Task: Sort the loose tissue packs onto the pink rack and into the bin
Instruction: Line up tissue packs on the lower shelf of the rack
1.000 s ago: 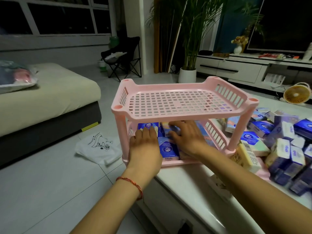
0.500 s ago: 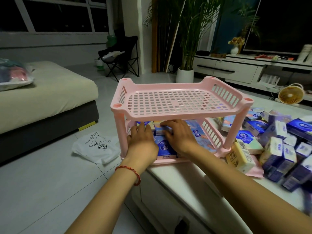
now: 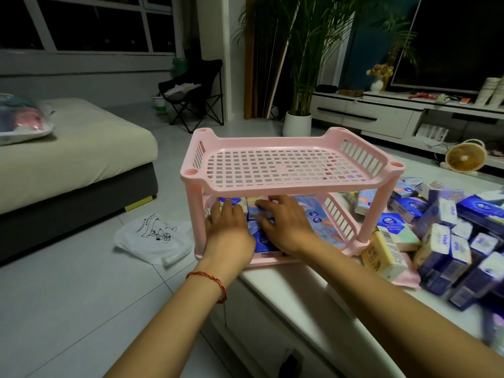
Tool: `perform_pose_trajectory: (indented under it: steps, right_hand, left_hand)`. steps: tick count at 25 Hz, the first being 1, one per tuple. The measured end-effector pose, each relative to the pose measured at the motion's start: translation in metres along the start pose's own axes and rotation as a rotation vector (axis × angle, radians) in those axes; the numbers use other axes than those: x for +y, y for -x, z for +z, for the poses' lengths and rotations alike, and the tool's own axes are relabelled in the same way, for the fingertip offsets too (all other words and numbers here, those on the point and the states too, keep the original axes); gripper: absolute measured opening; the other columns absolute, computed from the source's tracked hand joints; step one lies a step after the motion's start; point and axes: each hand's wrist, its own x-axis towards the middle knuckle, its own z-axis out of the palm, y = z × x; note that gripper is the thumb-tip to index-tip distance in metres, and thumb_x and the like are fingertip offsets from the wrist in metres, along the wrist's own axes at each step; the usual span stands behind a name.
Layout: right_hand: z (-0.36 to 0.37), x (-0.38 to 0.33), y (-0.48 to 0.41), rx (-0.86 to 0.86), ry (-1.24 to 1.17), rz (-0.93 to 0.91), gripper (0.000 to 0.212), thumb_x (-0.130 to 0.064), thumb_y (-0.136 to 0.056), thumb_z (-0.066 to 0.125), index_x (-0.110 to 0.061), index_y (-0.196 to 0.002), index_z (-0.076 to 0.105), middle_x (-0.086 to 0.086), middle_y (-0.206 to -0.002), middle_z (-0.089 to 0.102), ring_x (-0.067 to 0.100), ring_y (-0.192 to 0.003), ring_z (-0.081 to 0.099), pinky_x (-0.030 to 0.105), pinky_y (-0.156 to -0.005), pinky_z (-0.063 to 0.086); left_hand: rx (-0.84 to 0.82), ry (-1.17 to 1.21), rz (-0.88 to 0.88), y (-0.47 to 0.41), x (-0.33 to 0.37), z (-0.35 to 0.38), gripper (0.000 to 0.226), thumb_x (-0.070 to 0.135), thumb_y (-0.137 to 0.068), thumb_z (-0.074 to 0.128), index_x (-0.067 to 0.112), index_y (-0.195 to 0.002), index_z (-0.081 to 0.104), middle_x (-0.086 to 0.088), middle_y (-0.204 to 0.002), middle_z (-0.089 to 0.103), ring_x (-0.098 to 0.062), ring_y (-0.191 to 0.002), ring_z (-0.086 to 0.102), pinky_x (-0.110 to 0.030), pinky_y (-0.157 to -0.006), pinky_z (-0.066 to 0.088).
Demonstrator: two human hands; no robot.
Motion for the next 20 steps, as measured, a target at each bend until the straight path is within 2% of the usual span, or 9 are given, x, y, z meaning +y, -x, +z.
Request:
perform_pose_trajectory:
  steps: [2,4,6,8,11,13,14,17,20]
  right_hand:
    - [-0.008,-0.002,0.009,-0.044,0.002,-0.011,0.055,-0.041,-0.090,0.040,-0.020,-0.141,0.037,0.010,-0.140,0.038,0.030,-0.126,0.036,0.036,-0.103,0.031]
    - [-0.026,-0.001,0.030,-0.055,0.016,-0.043,0.070,-0.049,-0.081,0.031,-0.015,-0.141,0.034,0.013,-0.140,0.039,0.032,-0.125,0.039,0.038,-0.102,0.033]
    - [-0.050,0.007,0.065,-0.081,0.076,-0.135,0.059,-0.041,-0.084,0.039,-0.010,-0.134,0.044,0.015,-0.132,0.047,0.032,-0.118,0.045,0.036,-0.099,0.036]
    - [-0.076,0.023,0.104,-0.041,0.112,-0.194,0.043,-0.028,-0.083,0.047,-0.009,-0.120,0.056,0.013,-0.118,0.056,0.029,-0.106,0.052,0.034,-0.090,0.039]
    - [-0.123,0.065,0.137,0.105,0.129,0.004,0.030,-0.020,-0.080,0.054,-0.011,-0.109,0.059,0.010,-0.107,0.058,0.028,-0.101,0.052,0.030,-0.084,0.036]
    - [-0.148,0.094,0.150,0.170,0.228,0.149,0.031,-0.020,-0.081,0.058,-0.011,-0.111,0.055,0.011,-0.109,0.056,0.030,-0.104,0.049,0.033,-0.084,0.036]
    - [-0.157,0.105,0.158,0.128,0.299,0.204,0.037,-0.021,-0.081,0.060,-0.012,-0.115,0.052,0.012,-0.113,0.053,0.031,-0.107,0.048,0.034,-0.086,0.038]
    - [-0.163,0.119,0.181,-0.180,0.382,0.268,0.055,-0.024,-0.078,0.064,-0.018,-0.127,0.041,0.009,-0.125,0.040,0.027,-0.118,0.038,0.031,-0.093,0.036]
    - [-0.164,0.124,0.188,-0.219,0.383,0.250,0.059,-0.009,-0.077,0.061,-0.018,-0.129,0.037,0.006,-0.126,0.035,0.025,-0.117,0.034,0.032,-0.091,0.036]
  left_hand:
    - [0.150,0.145,0.056,0.003,0.007,-0.002,0.051,0.011,-0.082,0.034,-0.003,-0.131,0.042,-0.021,-0.135,0.043,-0.036,-0.128,0.038,-0.030,-0.106,0.023]
    - [0.260,0.304,0.153,0.012,0.020,-0.006,0.046,0.005,-0.077,0.039,0.000,-0.119,0.055,-0.020,-0.121,0.056,-0.035,-0.115,0.050,-0.029,-0.098,0.031]
    - [0.346,0.486,0.349,0.028,0.037,-0.006,0.038,0.007,-0.072,0.036,0.003,-0.098,0.063,-0.015,-0.098,0.063,-0.027,-0.096,0.057,-0.028,-0.085,0.038]
    - [0.389,0.596,0.507,0.044,0.053,-0.003,0.033,0.007,-0.071,0.035,0.005,-0.090,0.062,-0.011,-0.091,0.063,-0.020,-0.088,0.054,-0.029,-0.078,0.042]
    - [0.408,0.620,0.643,0.060,0.082,-0.001,0.026,0.004,-0.073,0.038,0.008,-0.088,0.059,-0.009,-0.088,0.063,-0.023,-0.084,0.055,-0.034,-0.075,0.043]
    - [0.386,0.660,0.711,0.069,0.101,-0.001,0.027,0.004,-0.074,0.037,0.006,-0.086,0.061,-0.010,-0.088,0.063,-0.024,-0.085,0.055,-0.035,-0.076,0.044]
    - [0.367,0.671,0.741,0.074,0.109,0.000,0.027,0.005,-0.075,0.037,0.007,-0.088,0.061,-0.010,-0.089,0.063,-0.023,-0.086,0.055,-0.034,-0.078,0.044]
    - [0.302,0.684,0.810,0.085,0.122,0.005,0.027,0.005,-0.075,0.039,0.018,-0.095,0.050,-0.008,-0.092,0.063,-0.020,-0.091,0.054,-0.031,-0.082,0.044]
    - [0.246,0.684,0.838,0.093,0.130,0.004,0.029,0.006,-0.074,0.036,0.021,-0.097,0.046,-0.006,-0.093,0.062,-0.019,-0.091,0.054,-0.027,-0.082,0.043]
